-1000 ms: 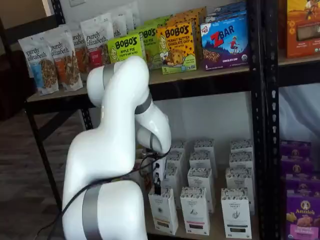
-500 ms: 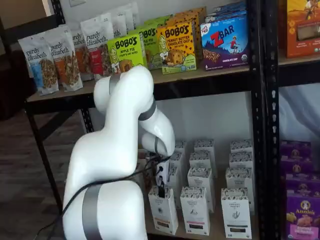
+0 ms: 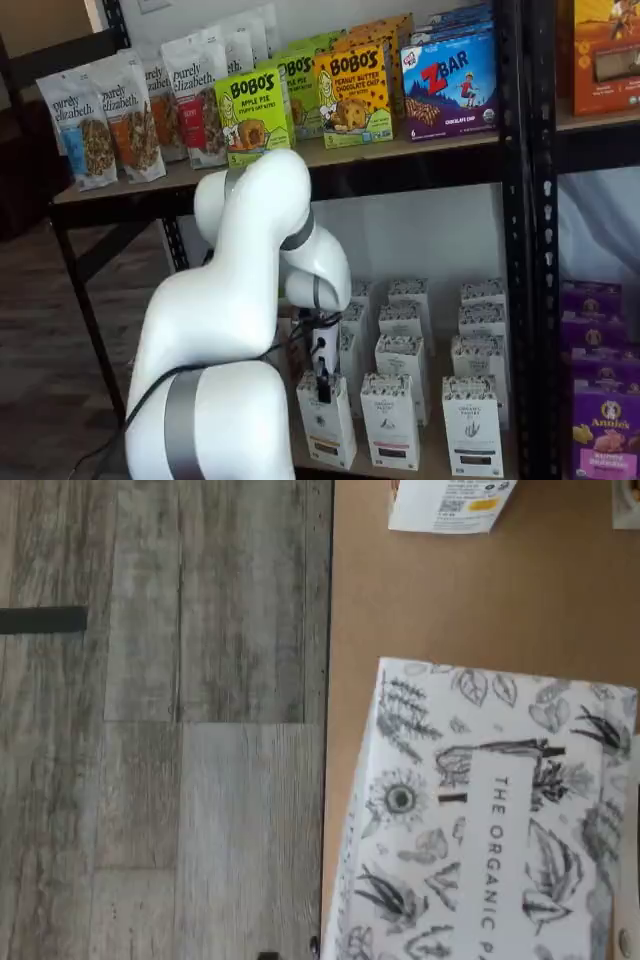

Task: Pick up the white box with a yellow strip in the middle, on the bottom shelf, the fourth box from the left

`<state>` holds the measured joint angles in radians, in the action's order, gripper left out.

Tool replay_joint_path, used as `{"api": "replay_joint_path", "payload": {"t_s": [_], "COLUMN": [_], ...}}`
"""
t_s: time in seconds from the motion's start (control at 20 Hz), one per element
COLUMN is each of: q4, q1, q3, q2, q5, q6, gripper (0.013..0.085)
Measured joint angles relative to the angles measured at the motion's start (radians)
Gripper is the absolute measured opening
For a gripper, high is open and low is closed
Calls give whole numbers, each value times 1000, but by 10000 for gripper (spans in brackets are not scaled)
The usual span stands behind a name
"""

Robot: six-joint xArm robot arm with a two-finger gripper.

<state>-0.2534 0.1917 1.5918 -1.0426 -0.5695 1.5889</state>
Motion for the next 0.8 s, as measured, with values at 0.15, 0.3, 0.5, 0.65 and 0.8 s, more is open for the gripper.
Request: {"api": "replay_joint_path", "payload": {"t_s": [0.15,0.3,0.5,0.65,0.8], "q4": [-4,-18,7,-5,-14], "q1": [5,9,9,10,13], "q3": [3,-9,-3,3,12], "q2": [-8,-13,-29,-40,-49], "q5": [6,45,63,69,68], "q6": [-1,10,-10,-1,5], "gripper": [850,850,850,850,850]}}
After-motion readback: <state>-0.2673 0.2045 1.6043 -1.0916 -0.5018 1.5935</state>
